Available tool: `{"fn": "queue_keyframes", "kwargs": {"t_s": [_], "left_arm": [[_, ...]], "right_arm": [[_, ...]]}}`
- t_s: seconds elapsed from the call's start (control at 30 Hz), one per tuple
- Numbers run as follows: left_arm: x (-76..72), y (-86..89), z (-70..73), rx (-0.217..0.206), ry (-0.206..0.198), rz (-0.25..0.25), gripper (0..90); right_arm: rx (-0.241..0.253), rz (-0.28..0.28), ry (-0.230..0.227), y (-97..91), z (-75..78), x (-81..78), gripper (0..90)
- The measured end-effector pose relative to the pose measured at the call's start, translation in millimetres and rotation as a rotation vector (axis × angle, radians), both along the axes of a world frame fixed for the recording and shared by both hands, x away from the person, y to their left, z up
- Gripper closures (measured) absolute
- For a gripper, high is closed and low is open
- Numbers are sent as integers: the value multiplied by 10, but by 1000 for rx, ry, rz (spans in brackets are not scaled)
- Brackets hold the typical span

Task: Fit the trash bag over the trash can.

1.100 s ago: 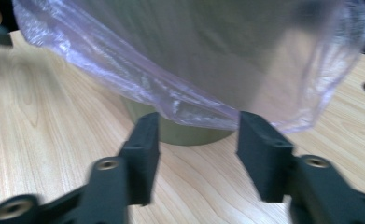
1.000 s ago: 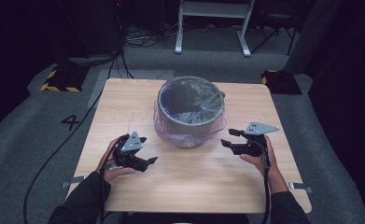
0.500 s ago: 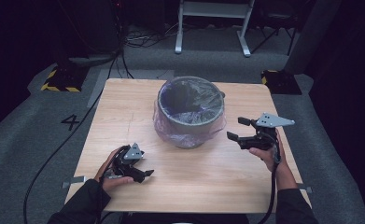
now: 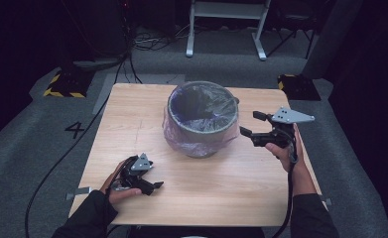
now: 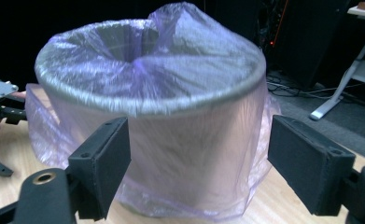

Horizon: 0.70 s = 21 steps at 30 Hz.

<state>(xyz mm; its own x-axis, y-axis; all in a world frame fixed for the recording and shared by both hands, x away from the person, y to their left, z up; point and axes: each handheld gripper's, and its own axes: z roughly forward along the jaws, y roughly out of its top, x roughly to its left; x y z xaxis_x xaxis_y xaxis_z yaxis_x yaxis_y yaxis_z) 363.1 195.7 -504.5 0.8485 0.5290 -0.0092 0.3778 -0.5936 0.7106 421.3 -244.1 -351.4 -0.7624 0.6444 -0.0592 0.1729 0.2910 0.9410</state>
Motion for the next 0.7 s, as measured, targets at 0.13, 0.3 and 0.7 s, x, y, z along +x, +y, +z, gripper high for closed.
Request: {"fn": "queue_keyframes", "kwargs": {"t_s": [0.13,0.3,0.7], "left_arm": [[0,0,0,1,-1,1,129],[-9,-15,1,2,0,17,129],[-9,-18,0,0,1,18,128]], "right_arm": [[-9,12,-16,83,98,18,214],[-21,30,-25,195,204,49,221],[-30,29,-23,402,315,166,198]]}}
